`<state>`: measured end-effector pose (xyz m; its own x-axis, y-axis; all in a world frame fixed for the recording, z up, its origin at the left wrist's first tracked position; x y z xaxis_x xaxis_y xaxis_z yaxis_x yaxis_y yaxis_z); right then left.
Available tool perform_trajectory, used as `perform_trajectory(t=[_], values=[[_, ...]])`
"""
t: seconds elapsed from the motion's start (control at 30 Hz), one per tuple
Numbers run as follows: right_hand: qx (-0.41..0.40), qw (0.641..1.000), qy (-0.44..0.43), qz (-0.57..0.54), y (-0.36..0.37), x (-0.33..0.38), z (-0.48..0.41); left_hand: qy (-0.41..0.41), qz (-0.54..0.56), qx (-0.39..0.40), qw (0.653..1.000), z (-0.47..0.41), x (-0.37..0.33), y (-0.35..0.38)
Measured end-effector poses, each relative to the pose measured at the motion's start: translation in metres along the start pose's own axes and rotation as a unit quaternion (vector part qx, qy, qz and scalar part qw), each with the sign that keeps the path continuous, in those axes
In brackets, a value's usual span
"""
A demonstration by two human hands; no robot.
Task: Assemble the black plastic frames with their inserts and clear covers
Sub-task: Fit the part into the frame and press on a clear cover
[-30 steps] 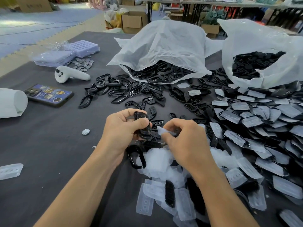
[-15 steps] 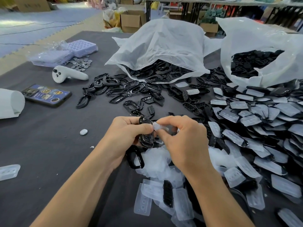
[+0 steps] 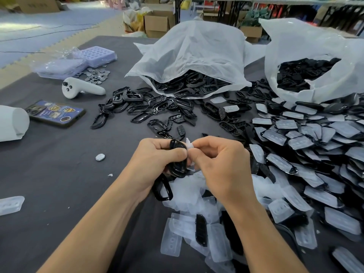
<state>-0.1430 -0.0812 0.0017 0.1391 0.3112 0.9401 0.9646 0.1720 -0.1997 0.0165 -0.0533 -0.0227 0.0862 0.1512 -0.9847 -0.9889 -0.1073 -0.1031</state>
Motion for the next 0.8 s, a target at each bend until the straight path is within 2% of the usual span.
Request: perform_trajectory(t=[0.13,0.27,0.43,0.5,0.6,0.67,0.73,0.8], values=[[0.034,0.999,0.011,-0.019,0.006,0.002,0.001,0.004,0.004,-0.011,1.000,-0.001,-0.002,-0.001],[0.027,0.998,0.040,-0.044,0.006,-0.003,-0.001,0.009,-0.036,-0.003,0.999,0.001,-0.006,0.001],[-0.074,0.987,0.082,-0.120,-0.014,-0.012,-0.008,-0.033,0.016,-0.050,0.998,0.000,-0.002,-0.008],[-0.109,0.989,0.062,-0.077,-0.022,-0.013,-0.008,-0.040,0.027,-0.071,0.996,-0.001,-0.002,-0.012],[-0.111,0.992,0.052,-0.027,-0.022,-0.013,-0.007,-0.047,0.044,-0.091,0.994,-0.002,-0.001,-0.015],[-0.108,0.986,0.085,-0.089,-0.020,-0.014,-0.007,-0.052,0.043,-0.101,0.993,-0.002,-0.001,-0.015],[-0.101,0.963,0.133,-0.211,-0.019,-0.015,-0.008,-0.053,0.023,-0.122,0.991,-0.003,0.002,-0.016],[-0.075,0.933,0.170,-0.309,-0.016,-0.016,-0.009,-0.042,-0.078,-0.164,0.982,-0.004,0.005,-0.021]])
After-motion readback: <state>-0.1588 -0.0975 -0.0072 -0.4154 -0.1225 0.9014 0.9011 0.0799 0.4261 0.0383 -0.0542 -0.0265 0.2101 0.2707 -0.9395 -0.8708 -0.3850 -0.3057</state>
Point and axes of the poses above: each hand's wrist, its own z-axis away from the middle knuckle, its own y-axis out of the palm, x = y × z, the point moved 5 cm from there along -z, towards the middle knuckle, and after that the axes turned 9 degrees about -z, right-handed, at the moved point
